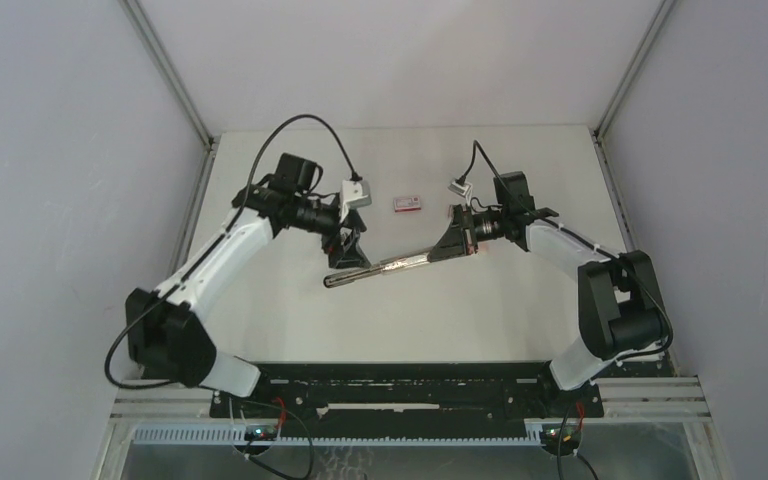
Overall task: Unload the staples from the stapler
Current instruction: Unload the staple at the center of the board.
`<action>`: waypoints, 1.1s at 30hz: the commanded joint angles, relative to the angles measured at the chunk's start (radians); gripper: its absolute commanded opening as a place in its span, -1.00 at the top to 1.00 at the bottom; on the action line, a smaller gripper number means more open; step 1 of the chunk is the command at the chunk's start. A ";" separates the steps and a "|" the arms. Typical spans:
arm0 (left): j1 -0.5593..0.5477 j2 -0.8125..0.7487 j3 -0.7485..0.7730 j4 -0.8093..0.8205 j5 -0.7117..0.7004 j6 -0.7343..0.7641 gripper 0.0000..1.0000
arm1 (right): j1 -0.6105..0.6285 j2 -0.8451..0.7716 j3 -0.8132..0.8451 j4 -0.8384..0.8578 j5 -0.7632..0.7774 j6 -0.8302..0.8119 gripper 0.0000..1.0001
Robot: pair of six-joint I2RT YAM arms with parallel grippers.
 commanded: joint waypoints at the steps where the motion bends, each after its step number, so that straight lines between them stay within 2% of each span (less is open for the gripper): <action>1: 0.003 0.158 0.186 -0.194 0.153 0.043 -0.99 | 0.013 -0.073 0.021 0.010 -0.066 -0.054 1.00; 8: -0.027 0.369 0.357 -0.505 0.249 0.267 -1.00 | 0.019 -0.085 0.021 -0.003 -0.073 -0.077 1.00; 12: -0.048 0.445 0.420 -0.633 0.285 0.347 -0.99 | 0.022 -0.088 0.021 -0.009 -0.072 -0.088 1.00; 25: -0.124 0.499 0.413 -0.615 0.229 0.299 -0.85 | 0.019 -0.111 0.021 -0.021 -0.073 -0.106 1.00; 33: -0.125 0.493 0.357 -0.423 0.195 0.115 -0.90 | 0.024 -0.115 0.021 -0.027 -0.080 -0.114 1.00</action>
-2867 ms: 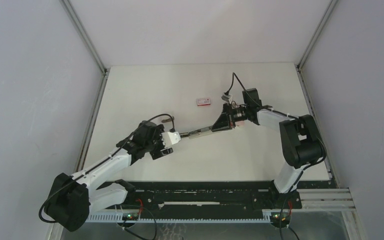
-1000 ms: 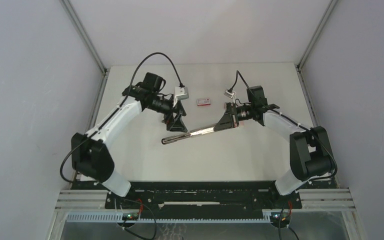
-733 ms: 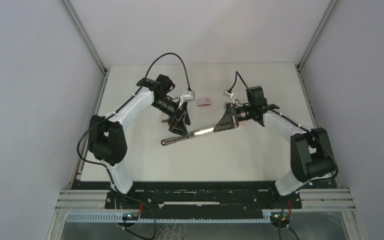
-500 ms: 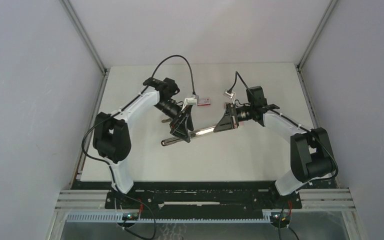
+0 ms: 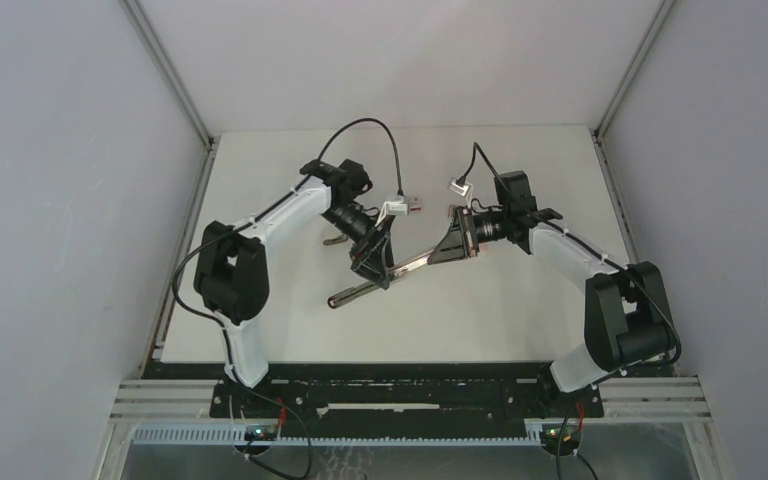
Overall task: Unload the staples from the stapler
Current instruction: Unload the staple at the center of the board.
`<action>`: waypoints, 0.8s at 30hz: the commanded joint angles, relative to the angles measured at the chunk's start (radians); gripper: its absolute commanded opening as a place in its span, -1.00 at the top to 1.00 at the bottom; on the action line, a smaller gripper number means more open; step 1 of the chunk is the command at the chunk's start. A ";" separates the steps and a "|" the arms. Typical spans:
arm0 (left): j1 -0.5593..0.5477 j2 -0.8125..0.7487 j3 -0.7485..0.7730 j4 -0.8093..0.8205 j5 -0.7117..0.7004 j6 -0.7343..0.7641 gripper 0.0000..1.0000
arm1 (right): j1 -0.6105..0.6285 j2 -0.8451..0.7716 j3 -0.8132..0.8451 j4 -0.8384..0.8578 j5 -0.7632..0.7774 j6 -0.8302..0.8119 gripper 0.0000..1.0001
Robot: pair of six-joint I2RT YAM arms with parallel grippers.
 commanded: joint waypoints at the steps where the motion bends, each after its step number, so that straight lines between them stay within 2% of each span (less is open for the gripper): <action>1: -0.002 -0.015 -0.020 0.121 -0.012 -0.114 -0.91 | 0.005 -0.050 0.021 0.032 -0.081 -0.019 1.00; 6: -0.009 -0.001 -0.025 0.101 -0.031 -0.105 -0.90 | 0.003 -0.057 0.021 0.033 -0.084 -0.021 1.00; 12: -0.022 0.036 -0.004 -0.013 -0.015 0.001 -0.88 | -0.001 -0.059 0.021 0.034 -0.076 -0.025 1.00; 16: -0.035 0.043 0.002 -0.030 -0.015 0.018 -0.84 | -0.002 -0.060 0.021 0.033 -0.073 -0.026 1.00; 19: -0.038 0.045 0.005 -0.030 -0.003 0.018 -0.71 | -0.003 -0.064 0.021 0.031 -0.071 -0.031 1.00; 24: -0.037 0.050 0.013 -0.035 0.012 0.015 -0.37 | -0.001 -0.061 0.021 0.022 -0.069 -0.046 1.00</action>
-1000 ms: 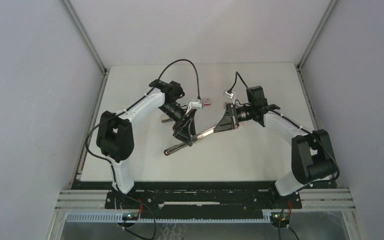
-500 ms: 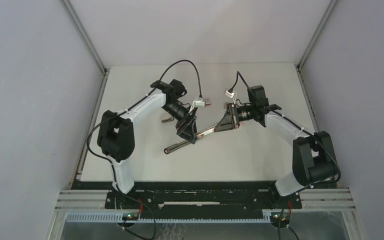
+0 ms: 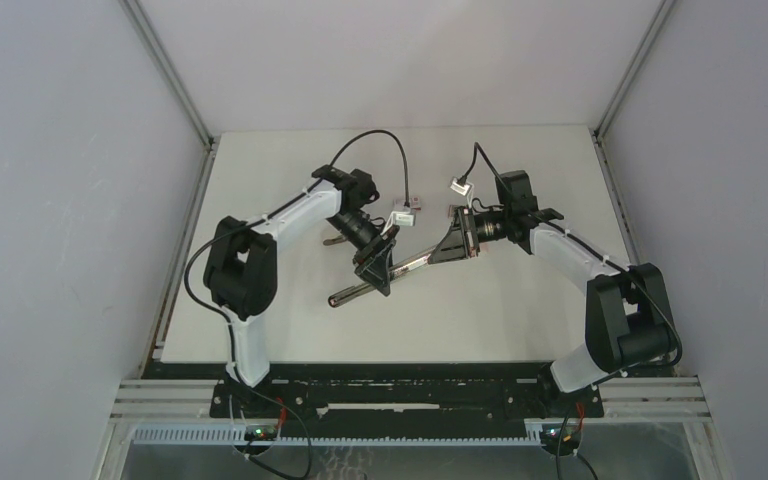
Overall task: Unload the staples from the stapler
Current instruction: Unload the staple at the center of the board.
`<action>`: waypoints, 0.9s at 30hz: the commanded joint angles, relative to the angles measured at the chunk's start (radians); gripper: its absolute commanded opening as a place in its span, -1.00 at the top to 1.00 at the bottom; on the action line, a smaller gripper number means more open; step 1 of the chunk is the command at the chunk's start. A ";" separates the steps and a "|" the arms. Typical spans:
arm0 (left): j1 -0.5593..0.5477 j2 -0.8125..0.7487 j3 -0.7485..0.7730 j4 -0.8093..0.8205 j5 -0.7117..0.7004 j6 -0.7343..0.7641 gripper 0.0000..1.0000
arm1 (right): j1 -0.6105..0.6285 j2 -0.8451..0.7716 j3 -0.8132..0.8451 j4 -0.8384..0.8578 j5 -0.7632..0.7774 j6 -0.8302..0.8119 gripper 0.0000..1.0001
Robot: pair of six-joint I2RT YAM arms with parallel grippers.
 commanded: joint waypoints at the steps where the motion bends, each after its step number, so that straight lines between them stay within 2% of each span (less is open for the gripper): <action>1: -0.004 -0.001 0.022 -0.024 0.045 0.026 -0.32 | 0.000 -0.052 0.021 0.019 -0.068 -0.030 1.00; 8: -0.004 0.014 0.044 -0.063 0.068 0.047 0.23 | 0.003 -0.058 0.021 0.008 -0.063 -0.055 1.00; 9: -0.004 0.014 0.046 -0.064 0.067 0.047 0.32 | 0.003 -0.057 0.021 0.007 -0.065 -0.058 0.95; 12: -0.004 0.016 0.047 -0.068 0.062 0.047 0.55 | 0.001 -0.055 0.021 0.005 -0.066 -0.066 0.64; 18: -0.002 0.002 0.031 -0.011 0.000 -0.005 0.71 | -0.034 -0.062 0.021 -0.002 -0.067 -0.072 0.02; 22: -0.001 -0.027 -0.008 0.094 -0.079 -0.090 0.86 | -0.070 -0.083 0.022 -0.008 -0.064 -0.074 -0.26; 27: -0.003 -0.048 -0.044 0.162 -0.163 -0.137 0.99 | -0.094 -0.112 0.021 -0.066 -0.015 -0.126 -0.49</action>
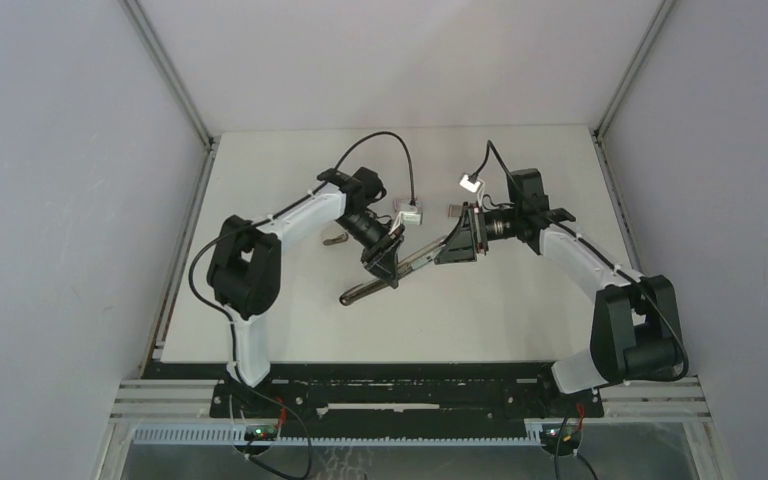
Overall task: Unload the staples from the stapler
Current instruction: Unload the staple at the center of the board.
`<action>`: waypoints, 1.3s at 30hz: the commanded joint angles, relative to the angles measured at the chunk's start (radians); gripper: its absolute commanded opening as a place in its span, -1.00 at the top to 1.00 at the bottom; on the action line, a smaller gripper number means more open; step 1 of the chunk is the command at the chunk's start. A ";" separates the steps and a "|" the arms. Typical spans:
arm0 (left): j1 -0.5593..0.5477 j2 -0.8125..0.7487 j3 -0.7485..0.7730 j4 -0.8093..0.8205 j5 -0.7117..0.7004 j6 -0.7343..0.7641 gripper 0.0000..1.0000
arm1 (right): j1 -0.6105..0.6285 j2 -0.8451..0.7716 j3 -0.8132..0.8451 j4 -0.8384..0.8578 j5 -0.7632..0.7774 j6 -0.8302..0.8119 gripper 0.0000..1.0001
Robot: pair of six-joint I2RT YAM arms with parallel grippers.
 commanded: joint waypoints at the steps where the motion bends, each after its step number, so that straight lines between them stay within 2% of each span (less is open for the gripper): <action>1: 0.003 -0.069 -0.040 0.034 -0.133 -0.049 0.99 | -0.042 -0.072 0.021 -0.045 0.029 -0.065 -0.52; 7: 0.001 -0.081 -0.064 0.063 -0.190 -0.075 1.00 | -0.075 -0.082 0.020 -0.143 0.100 -0.140 -0.61; 15: 0.001 -0.102 -0.092 0.078 -0.251 -0.103 1.00 | -0.092 -0.088 0.021 -0.169 0.151 -0.180 -0.70; 21: -0.032 -0.141 -0.150 0.189 -0.409 -0.169 1.00 | -0.121 -0.125 0.021 -0.167 0.160 -0.190 -0.72; 39: -0.215 -0.203 -0.292 0.411 -0.795 -0.223 1.00 | -0.298 -0.276 0.021 -0.137 0.095 -0.158 -0.74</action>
